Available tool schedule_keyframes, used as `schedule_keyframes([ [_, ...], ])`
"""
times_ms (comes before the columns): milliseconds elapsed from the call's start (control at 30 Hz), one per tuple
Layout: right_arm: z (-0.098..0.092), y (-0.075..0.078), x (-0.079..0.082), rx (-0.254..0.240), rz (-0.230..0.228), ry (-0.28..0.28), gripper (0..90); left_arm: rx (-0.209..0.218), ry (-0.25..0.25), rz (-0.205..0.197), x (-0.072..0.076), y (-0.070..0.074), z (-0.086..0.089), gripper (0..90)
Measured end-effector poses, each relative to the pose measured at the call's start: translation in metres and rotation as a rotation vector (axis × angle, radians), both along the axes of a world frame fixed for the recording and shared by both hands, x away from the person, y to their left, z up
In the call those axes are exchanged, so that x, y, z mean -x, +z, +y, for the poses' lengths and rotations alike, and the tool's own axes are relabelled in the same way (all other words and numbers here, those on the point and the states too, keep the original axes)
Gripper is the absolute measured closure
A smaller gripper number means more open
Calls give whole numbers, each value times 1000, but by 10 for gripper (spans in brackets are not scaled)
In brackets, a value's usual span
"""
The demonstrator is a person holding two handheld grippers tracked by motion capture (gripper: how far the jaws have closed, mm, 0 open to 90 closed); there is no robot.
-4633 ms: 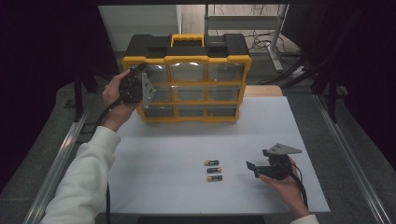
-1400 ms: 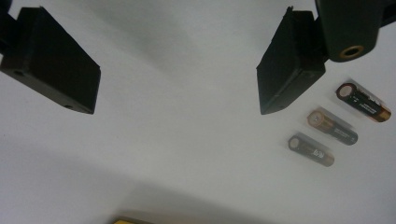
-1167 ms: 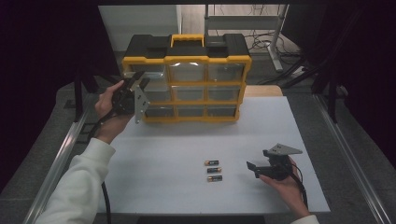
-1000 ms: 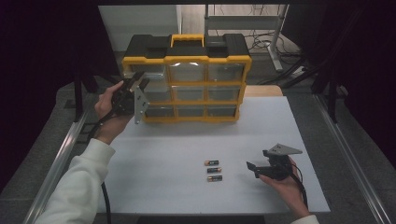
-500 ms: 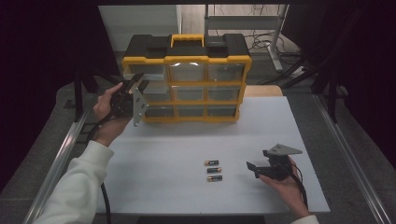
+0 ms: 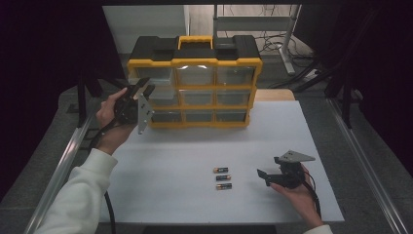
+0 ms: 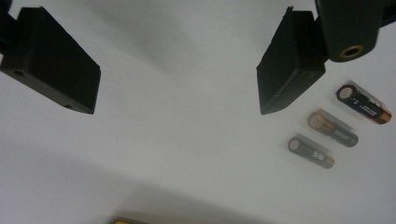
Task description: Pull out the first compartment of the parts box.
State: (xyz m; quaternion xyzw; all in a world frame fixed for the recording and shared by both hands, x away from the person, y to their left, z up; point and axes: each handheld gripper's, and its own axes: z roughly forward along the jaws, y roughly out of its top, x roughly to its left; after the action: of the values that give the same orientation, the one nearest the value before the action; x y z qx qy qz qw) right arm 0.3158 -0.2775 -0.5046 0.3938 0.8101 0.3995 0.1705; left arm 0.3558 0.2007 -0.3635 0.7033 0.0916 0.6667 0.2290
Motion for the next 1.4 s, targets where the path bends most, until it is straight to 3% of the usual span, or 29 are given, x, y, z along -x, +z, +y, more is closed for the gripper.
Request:
schedule_keyframes([
  [1400, 0, 0, 0, 6, 4, -4, 137, 4, -30, -8, 18, -1, 2, 692],
])
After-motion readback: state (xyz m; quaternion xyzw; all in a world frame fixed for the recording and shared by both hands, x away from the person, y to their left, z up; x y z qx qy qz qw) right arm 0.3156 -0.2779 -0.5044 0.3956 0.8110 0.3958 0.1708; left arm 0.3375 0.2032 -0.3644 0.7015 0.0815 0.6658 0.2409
